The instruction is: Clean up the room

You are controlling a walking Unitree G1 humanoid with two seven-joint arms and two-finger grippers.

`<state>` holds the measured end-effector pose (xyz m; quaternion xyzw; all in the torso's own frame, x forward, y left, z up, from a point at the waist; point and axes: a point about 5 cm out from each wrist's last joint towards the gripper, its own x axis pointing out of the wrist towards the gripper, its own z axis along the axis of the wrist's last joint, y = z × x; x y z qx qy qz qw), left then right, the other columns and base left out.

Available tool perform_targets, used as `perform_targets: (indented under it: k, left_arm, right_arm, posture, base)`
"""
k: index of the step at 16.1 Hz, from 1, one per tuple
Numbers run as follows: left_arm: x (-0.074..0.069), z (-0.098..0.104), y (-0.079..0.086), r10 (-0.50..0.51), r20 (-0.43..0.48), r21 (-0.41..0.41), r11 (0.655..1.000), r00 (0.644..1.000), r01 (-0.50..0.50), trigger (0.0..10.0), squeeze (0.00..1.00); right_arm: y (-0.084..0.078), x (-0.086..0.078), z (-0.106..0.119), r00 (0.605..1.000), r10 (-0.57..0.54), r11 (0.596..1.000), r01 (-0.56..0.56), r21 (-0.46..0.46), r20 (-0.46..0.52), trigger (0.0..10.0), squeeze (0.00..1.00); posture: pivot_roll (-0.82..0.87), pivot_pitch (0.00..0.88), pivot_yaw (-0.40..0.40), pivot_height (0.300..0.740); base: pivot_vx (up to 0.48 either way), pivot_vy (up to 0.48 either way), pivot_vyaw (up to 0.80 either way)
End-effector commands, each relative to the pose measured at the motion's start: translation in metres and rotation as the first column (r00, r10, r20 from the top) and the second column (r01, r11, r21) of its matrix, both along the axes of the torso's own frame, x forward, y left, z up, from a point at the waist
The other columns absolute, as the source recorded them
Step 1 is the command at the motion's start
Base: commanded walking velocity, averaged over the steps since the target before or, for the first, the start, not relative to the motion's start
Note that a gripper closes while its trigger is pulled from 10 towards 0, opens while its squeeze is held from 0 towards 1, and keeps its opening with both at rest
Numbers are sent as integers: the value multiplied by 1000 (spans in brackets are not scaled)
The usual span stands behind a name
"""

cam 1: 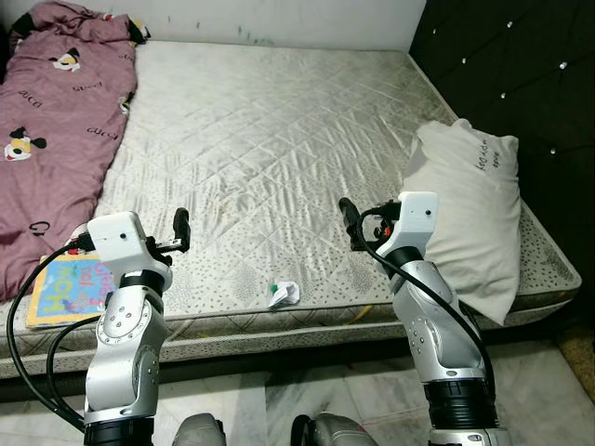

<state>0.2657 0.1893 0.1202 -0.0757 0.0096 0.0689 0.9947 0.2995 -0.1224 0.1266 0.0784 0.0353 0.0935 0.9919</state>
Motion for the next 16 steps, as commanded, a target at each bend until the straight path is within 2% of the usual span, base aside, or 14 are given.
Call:
perform_targets:
  k: [1, 7, 16]
  left_arm:
    - [2, 0, -2, -3, -1, 1, 1000, 1000, 3, 10000, 0]
    - [3, 0, -2, 6, -2, -5, 1000, 1000, -6, 10000, 0]
    - [4, 0, -2, 8, -7, -9, 1000, 1000, -9, 10000, 0]
  right_arm:
    - [-3, 0, -1, 1000, -6, 1000, 6, -2, 0, 10000, 0]
    - [-2, 1, 0, 1000, 3, 1000, -3, 0, 2, 10000, 0]
    - [-1, 1, 2, 1000, 15, 1000, -15, -3, 13, 10000, 0]
  posture:
    - [49, 54, -84, 740]
    - [48, 65, -89, 736]
    - [44, 74, -90, 673]
  base:
    - [0, 0, 0]
    - [0, 0, 0]
    - [0, 0, 0]
